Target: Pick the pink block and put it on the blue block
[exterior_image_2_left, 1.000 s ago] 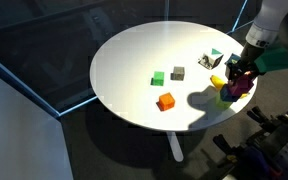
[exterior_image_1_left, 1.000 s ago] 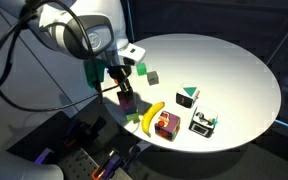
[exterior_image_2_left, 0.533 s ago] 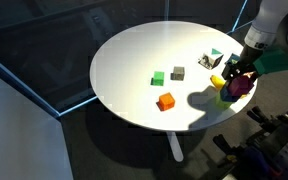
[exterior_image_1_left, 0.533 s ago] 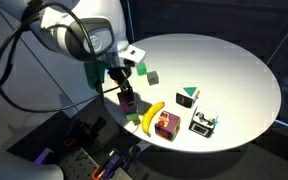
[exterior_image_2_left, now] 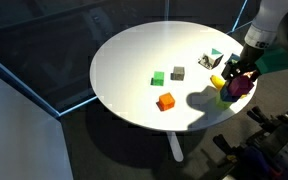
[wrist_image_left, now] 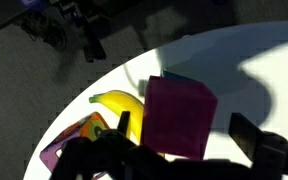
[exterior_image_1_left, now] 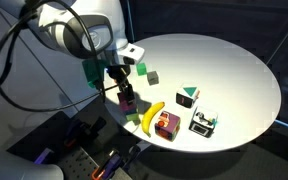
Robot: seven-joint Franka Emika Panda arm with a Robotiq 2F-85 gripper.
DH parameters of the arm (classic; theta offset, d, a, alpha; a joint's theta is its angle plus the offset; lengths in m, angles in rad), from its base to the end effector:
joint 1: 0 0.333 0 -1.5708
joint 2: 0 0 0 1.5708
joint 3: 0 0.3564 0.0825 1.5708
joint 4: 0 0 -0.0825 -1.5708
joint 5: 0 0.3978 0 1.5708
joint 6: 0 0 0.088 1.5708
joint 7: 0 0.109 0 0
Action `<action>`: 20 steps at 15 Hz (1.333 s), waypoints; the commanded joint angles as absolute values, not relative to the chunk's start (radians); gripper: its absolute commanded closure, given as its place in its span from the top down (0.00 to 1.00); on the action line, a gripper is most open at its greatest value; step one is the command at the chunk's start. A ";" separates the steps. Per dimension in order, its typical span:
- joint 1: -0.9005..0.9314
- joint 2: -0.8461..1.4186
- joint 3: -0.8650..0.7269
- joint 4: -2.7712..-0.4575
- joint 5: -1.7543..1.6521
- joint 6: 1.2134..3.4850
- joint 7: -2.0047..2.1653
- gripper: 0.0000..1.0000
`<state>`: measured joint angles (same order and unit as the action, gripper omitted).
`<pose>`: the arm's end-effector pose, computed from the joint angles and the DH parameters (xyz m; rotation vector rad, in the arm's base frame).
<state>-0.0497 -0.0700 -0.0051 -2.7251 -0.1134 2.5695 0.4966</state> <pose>0.3941 -0.0199 0.2651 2.9870 -0.6890 -0.1088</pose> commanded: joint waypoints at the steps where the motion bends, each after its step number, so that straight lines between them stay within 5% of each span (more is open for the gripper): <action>1: -0.047 -0.136 0.000 -2.721 -0.109 2.482 0.466 1.00; 20: 0.057 -0.524 0.015 -2.800 -0.050 2.157 0.001 1.00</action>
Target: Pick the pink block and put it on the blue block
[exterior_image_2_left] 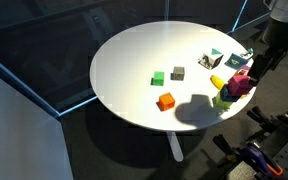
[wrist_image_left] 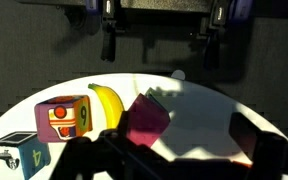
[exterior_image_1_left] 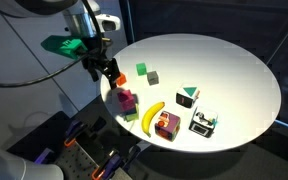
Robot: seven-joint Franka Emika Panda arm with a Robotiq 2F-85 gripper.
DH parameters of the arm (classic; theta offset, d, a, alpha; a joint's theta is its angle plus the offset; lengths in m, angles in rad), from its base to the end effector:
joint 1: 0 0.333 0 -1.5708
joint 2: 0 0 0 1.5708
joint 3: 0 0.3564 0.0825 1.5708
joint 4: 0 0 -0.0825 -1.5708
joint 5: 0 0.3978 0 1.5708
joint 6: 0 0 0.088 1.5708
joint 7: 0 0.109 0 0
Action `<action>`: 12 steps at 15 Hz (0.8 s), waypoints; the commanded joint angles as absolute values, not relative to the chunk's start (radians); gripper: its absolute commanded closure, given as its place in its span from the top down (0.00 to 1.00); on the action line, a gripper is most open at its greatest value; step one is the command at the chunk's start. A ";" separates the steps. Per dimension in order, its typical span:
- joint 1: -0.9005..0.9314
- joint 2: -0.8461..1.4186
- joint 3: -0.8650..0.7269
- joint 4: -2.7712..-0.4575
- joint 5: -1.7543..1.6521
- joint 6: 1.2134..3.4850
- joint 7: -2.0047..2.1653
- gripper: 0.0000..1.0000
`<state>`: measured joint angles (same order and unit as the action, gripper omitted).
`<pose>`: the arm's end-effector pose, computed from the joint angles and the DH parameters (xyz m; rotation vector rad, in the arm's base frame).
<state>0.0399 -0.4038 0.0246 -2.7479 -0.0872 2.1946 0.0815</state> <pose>0.3485 0.0188 0.3535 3.0462 0.0557 -0.2197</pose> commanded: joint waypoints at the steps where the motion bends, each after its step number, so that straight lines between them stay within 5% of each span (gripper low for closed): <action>1: 0.062 -0.553 0.012 -2.810 -0.037 2.147 -0.011 1.00; 12: 0.040 -0.755 0.023 -2.773 0.052 1.994 0.046 1.00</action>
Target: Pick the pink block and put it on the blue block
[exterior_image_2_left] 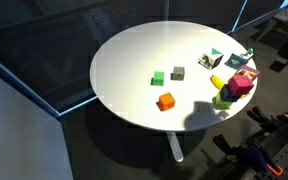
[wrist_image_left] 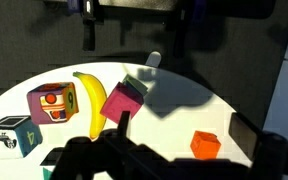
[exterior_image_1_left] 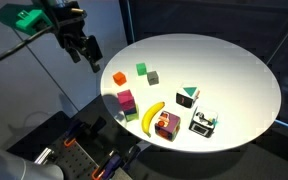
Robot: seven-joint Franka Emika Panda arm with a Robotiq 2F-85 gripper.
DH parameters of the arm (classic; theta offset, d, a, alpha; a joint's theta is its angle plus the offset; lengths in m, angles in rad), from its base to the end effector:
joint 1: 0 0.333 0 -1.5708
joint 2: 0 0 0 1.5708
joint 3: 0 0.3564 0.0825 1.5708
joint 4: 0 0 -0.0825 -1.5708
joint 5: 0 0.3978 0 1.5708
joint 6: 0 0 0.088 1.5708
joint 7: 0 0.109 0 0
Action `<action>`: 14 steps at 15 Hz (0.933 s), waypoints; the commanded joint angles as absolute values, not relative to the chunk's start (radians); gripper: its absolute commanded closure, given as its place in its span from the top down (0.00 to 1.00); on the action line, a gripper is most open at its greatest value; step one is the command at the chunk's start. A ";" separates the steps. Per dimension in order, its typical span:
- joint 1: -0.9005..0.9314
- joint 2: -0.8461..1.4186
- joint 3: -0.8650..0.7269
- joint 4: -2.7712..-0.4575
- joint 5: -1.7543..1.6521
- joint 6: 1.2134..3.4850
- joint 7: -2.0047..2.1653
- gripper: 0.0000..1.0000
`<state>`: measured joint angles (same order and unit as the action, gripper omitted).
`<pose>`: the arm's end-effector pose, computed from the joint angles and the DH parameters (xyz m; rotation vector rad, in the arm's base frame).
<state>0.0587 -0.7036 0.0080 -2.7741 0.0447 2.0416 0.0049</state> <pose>0.3050 0.0229 0.4285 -3.1073 -0.0606 0.0467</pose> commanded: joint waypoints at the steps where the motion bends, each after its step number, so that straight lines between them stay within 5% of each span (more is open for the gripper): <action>1: 0.035 -0.764 0.028 -2.773 0.047 1.986 0.061 1.00; 14: 0.029 -0.759 0.034 -2.774 0.048 1.991 0.077 1.00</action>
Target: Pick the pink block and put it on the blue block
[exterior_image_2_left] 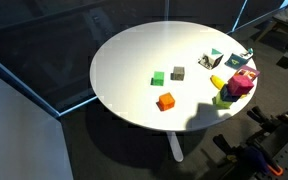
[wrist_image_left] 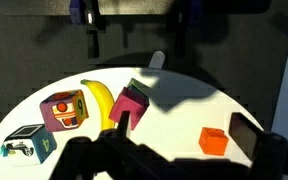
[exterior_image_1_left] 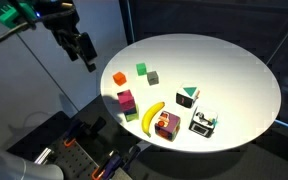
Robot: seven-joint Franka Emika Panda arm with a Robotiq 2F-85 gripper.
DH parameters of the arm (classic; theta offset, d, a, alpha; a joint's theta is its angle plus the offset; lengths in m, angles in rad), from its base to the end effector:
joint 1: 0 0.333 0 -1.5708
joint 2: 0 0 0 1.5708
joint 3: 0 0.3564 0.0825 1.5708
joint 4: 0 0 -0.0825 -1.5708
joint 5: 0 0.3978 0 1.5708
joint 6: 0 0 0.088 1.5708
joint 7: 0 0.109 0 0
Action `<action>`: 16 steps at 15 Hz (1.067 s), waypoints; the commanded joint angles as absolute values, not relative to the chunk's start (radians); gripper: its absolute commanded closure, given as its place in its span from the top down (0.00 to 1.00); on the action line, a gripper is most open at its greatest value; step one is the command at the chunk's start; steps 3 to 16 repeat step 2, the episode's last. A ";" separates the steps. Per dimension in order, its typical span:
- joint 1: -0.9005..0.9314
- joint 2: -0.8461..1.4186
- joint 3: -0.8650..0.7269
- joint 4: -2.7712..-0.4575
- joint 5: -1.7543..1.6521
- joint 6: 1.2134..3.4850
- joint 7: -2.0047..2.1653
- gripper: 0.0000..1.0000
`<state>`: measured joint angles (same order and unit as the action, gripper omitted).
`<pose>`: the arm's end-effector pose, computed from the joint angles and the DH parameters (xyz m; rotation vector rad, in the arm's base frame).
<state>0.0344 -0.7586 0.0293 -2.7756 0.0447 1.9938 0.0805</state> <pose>0.2939 0.0214 0.4401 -3.1218 0.0685 0.0383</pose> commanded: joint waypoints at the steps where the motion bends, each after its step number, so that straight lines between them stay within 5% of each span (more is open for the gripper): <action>1: 0.029 -0.759 0.034 -2.774 0.048 1.991 0.077 1.00; 16: 0.029 -0.759 0.034 -2.774 0.048 1.991 0.077 1.00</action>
